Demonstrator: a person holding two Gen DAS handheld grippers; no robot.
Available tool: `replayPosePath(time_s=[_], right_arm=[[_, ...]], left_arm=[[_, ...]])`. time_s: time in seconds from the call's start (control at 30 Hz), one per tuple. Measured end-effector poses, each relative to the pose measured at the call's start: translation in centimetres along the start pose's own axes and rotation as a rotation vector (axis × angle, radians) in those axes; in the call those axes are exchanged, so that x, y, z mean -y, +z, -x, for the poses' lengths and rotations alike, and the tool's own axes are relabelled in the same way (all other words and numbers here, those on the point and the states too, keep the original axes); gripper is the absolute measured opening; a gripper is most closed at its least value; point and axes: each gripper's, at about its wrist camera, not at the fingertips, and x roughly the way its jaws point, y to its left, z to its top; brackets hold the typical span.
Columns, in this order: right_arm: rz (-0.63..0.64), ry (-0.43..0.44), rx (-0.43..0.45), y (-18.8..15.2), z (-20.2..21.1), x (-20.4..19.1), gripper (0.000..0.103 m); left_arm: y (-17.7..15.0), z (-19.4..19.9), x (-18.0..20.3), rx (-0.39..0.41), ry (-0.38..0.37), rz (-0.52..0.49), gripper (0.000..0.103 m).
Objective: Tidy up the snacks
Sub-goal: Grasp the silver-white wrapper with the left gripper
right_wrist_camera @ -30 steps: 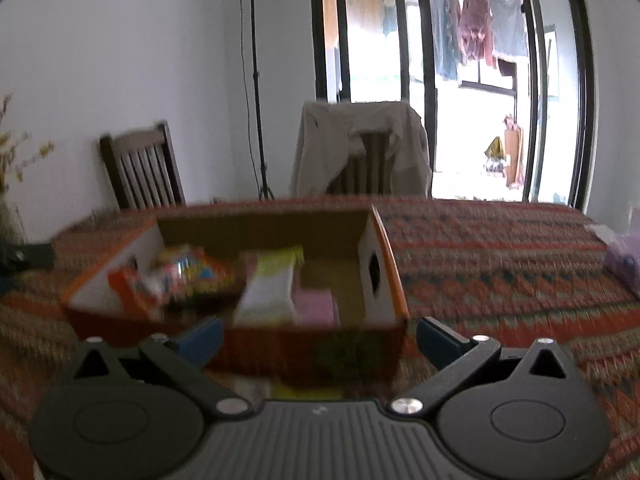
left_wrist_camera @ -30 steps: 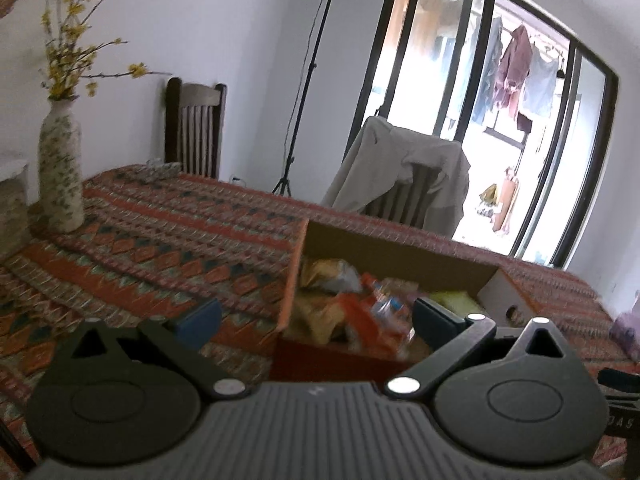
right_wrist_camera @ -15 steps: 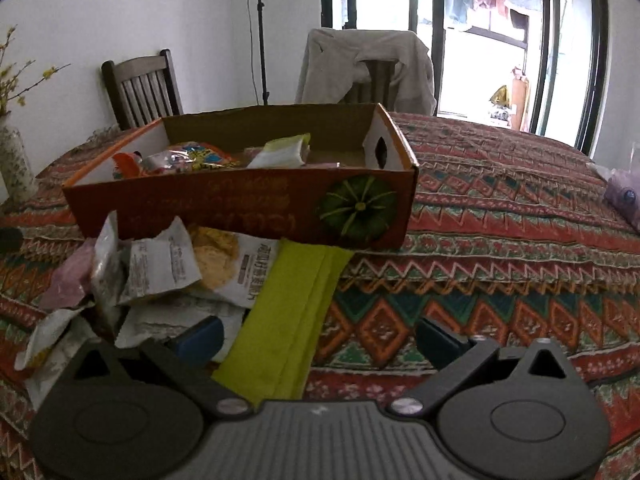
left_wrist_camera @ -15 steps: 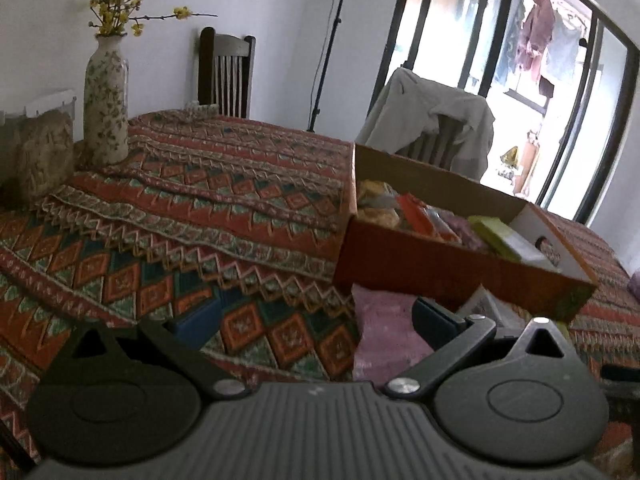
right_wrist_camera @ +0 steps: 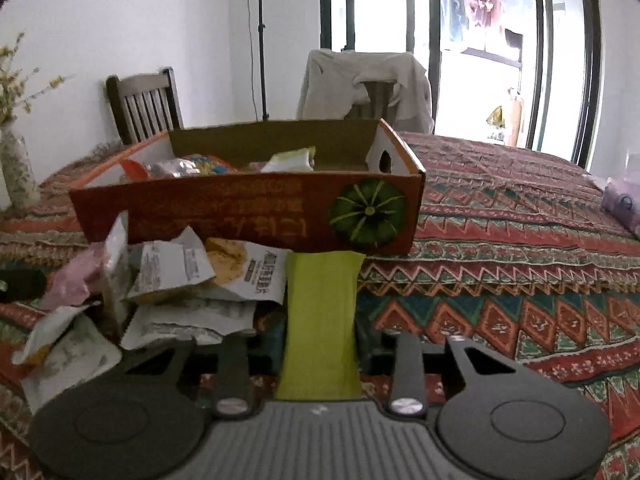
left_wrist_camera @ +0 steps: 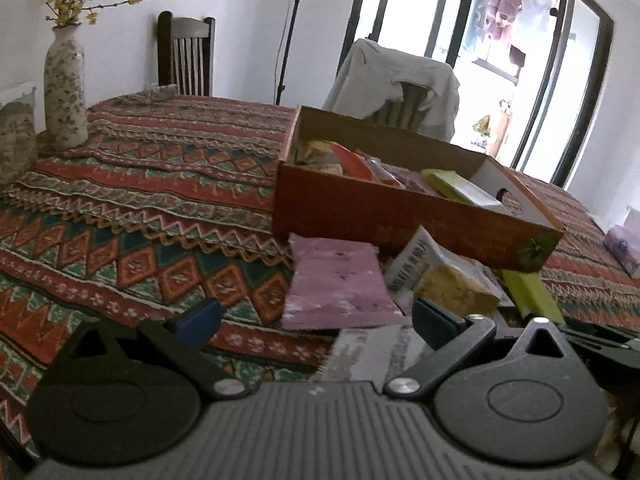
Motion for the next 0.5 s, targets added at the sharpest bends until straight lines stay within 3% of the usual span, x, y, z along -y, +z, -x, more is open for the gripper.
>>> replayPosePath(time_s=[0.3,0.5], right_arm=[[-0.018,0.042,0.066,-0.2,2.5,0.8,0.034],[-0.010,0.068,0.094,-0.4,4.0,0.7,0.034]], left_arm=[[-0.9,-1.4,0.4,-0.086,-0.056,0.033,0.103],[-1.6,-1.8,1.5,-0.086,-0.050,-0.001,0.099]])
